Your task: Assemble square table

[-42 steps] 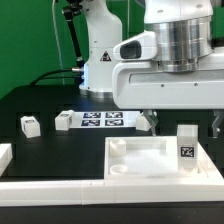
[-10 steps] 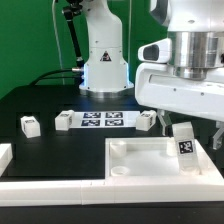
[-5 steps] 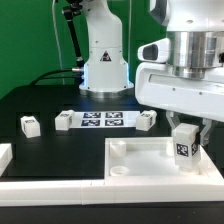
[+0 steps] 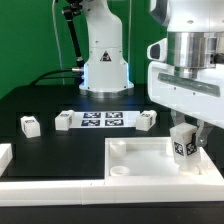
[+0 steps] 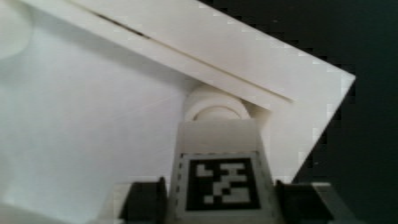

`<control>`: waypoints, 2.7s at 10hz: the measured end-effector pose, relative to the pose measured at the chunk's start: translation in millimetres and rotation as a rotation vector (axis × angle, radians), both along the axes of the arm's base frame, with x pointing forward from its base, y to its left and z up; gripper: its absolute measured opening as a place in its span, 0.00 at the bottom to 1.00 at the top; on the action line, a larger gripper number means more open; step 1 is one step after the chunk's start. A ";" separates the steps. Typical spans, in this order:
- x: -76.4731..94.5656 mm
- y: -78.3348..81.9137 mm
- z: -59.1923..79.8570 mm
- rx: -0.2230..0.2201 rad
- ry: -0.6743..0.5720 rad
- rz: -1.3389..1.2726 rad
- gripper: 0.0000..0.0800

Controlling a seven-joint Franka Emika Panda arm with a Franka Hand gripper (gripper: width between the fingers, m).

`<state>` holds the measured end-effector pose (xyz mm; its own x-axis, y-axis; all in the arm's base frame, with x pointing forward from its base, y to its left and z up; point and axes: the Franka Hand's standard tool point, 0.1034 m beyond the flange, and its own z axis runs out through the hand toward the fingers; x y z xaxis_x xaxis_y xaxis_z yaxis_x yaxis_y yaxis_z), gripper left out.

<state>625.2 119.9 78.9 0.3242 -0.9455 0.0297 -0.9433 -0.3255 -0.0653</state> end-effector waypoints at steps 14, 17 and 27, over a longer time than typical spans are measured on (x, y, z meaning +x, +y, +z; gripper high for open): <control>-1.4 14.9 -4.9 0.034 -0.015 0.138 0.81; 3.0 8.6 -2.8 -0.038 -0.027 0.504 0.81; 3.6 -0.2 -5.6 0.084 -0.025 -0.158 0.37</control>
Offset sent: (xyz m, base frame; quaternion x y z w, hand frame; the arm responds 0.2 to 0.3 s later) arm 0.0227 0.0104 -0.0051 0.0684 0.0024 0.2407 0.9682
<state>628.8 119.8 73.3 0.1712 -0.9842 -0.0454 -0.9801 -0.1655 -0.1100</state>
